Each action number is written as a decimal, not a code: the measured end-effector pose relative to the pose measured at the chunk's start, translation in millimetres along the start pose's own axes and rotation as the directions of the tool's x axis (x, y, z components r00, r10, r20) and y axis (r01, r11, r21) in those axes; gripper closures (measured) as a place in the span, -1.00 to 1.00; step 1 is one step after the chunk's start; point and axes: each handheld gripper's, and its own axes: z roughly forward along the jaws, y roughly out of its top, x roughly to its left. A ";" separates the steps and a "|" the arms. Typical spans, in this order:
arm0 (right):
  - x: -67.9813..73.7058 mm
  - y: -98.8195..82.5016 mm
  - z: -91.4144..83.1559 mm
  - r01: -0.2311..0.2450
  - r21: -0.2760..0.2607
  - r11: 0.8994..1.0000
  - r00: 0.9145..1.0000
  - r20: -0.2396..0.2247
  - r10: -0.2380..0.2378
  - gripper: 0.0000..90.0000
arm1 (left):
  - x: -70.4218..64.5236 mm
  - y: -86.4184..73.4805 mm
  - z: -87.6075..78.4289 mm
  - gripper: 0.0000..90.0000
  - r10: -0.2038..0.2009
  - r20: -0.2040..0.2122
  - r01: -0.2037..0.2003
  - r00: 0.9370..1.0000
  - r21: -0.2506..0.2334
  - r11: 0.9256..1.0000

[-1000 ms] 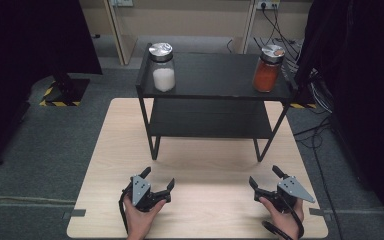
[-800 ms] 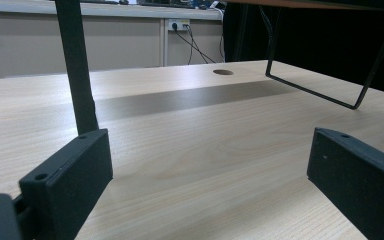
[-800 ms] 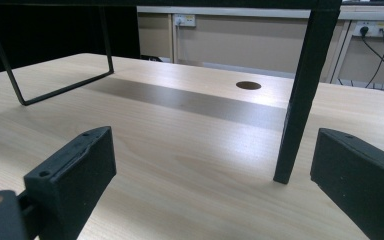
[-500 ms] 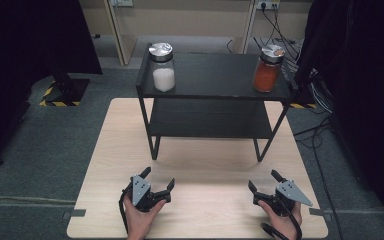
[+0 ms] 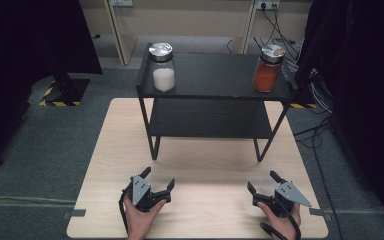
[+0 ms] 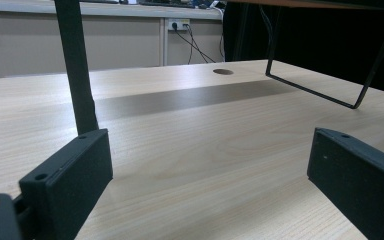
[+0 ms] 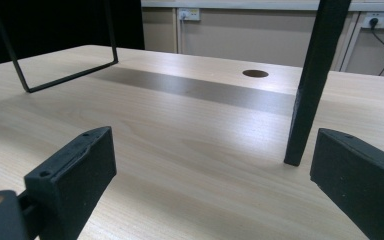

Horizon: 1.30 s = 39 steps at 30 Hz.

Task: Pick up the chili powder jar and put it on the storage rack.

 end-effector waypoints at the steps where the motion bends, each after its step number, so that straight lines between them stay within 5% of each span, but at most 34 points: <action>1: -0.4 1.8 0.9 0.010 0.010 1.000 1.000 -0.008 -0.009 -0.90 | 0.0 0.1 0.0 -0.92 0.000 0.000 0.000 1.000 0.001 1.000; 17: -6.8 14.1 9.0 0.047 0.075 0.996 0.994 -0.101 -0.039 -0.90 | 0.2 0.6 0.3 -0.92 -0.001 0.000 0.001 1.000 0.004 1.000; 39: -2.9 15.1 9.3 0.047 0.081 0.996 0.996 -0.085 -0.040 -0.89 | 1.3 1.1 0.5 -0.92 -0.006 0.003 0.006 1.000 0.006 1.000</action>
